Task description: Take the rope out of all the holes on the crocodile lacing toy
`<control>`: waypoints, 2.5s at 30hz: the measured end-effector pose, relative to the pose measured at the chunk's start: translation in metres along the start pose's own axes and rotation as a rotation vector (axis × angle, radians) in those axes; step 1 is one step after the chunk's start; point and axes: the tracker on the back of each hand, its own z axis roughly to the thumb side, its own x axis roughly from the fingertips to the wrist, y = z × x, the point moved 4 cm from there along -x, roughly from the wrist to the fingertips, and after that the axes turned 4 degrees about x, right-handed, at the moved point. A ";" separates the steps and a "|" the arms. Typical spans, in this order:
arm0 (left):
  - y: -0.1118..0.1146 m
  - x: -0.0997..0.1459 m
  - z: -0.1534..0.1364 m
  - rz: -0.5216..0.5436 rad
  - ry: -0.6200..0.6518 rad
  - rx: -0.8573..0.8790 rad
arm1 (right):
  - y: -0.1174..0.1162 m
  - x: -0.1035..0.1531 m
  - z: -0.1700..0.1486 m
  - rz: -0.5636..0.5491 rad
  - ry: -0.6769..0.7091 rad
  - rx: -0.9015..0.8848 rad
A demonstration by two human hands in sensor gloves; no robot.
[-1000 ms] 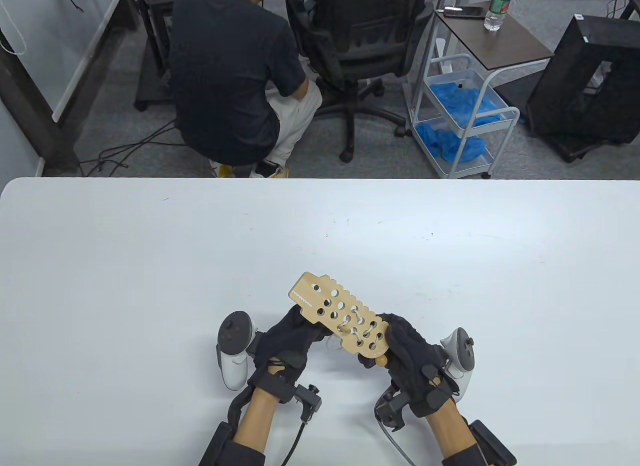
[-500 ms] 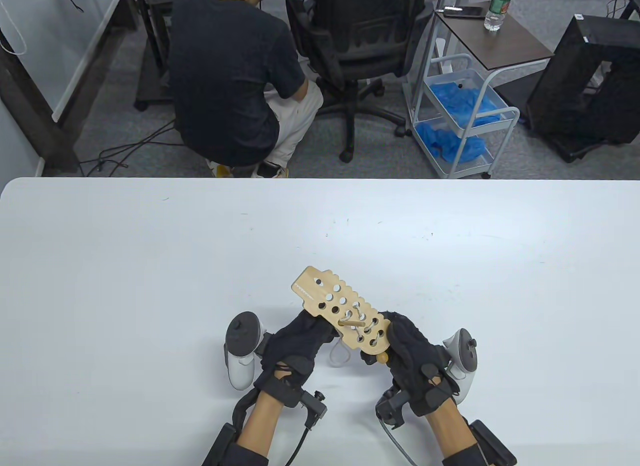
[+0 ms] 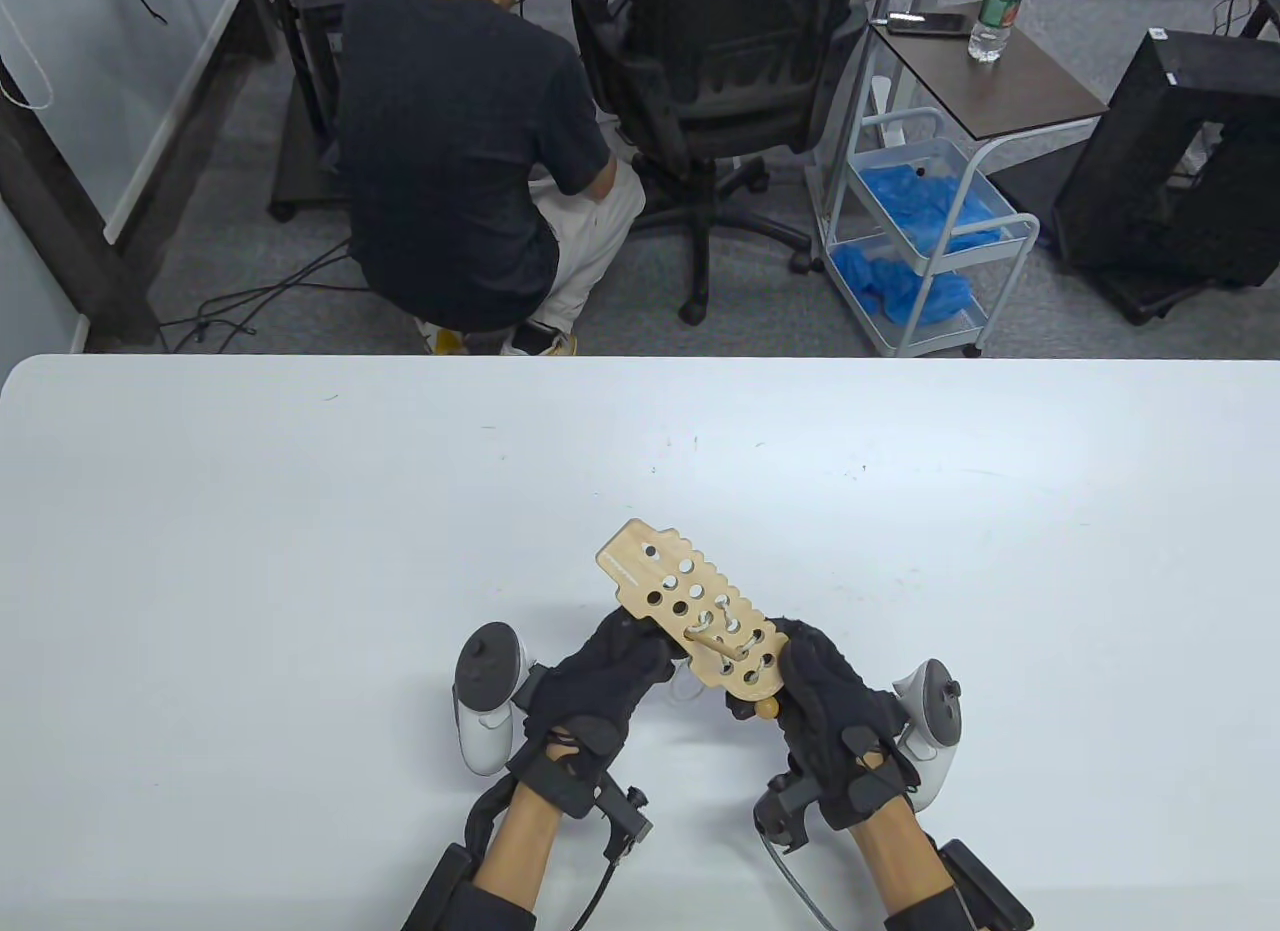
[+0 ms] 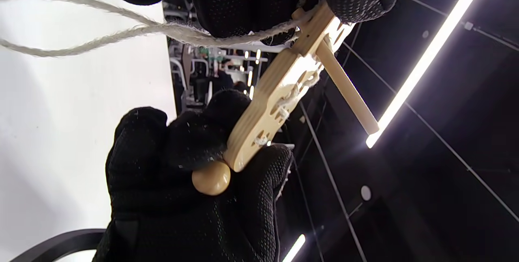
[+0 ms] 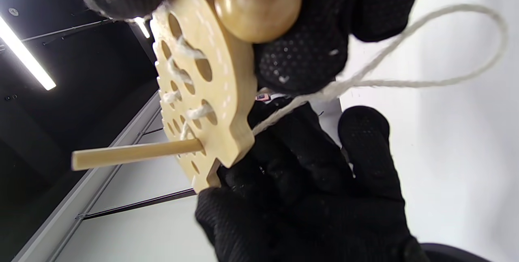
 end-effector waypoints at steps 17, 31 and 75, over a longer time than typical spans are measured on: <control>-0.011 0.004 -0.003 0.080 -0.016 0.010 | -0.008 0.002 0.014 0.023 0.073 0.229; -0.002 0.002 -0.015 0.003 -0.130 -0.018 | -0.009 0.009 0.043 -0.054 0.229 0.487; -0.015 0.007 0.010 0.248 -0.145 -0.690 | -0.003 0.018 0.055 -0.210 0.260 0.642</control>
